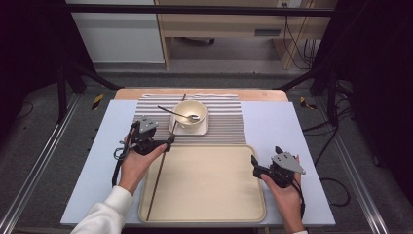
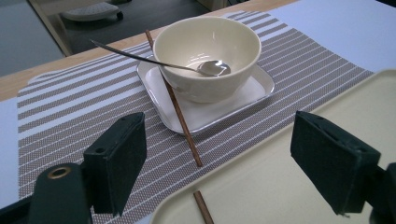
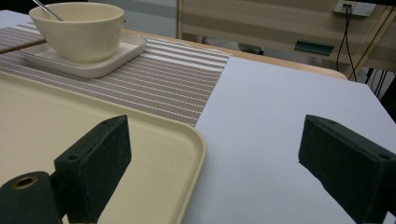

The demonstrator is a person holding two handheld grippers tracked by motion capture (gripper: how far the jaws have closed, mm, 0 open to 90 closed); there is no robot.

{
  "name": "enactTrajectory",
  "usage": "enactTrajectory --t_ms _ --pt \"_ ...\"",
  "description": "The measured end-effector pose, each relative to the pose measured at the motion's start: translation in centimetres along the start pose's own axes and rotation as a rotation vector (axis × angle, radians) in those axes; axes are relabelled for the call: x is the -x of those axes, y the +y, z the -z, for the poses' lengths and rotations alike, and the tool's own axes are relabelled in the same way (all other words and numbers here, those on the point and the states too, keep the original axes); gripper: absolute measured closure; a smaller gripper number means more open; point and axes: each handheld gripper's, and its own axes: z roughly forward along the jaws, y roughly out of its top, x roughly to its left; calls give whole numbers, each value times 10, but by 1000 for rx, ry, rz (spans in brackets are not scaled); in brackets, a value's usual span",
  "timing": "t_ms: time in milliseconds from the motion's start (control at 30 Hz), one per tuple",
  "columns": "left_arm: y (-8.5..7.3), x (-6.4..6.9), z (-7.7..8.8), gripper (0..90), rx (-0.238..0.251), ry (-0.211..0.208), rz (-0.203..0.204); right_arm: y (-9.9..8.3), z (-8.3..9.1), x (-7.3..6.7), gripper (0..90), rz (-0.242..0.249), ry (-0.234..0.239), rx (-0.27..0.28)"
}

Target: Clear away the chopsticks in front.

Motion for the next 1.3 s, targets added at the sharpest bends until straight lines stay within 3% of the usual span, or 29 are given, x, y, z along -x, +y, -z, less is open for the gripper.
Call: enactTrajectory --t_ms 133,500,767,933,1067,1300 --pt "2 -5 -4 205 9 11 12 0 0 0 97 3 -1 1" --pt "11 -8 -14 250 0 19 -22 0 0 -1 99 3 0 1" --pt "11 -11 -23 273 -32 31 -55 0 0 -1 100 7 0 1" --pt "12 -11 -26 282 -34 37 -55 0 -1 -1 100 13 -1 -2" --pt "12 -14 -29 306 -35 35 -33 0 0 -1 100 12 -2 0" --pt "10 -18 -35 419 -57 37 -26 0 -1 -1 100 18 0 -1"
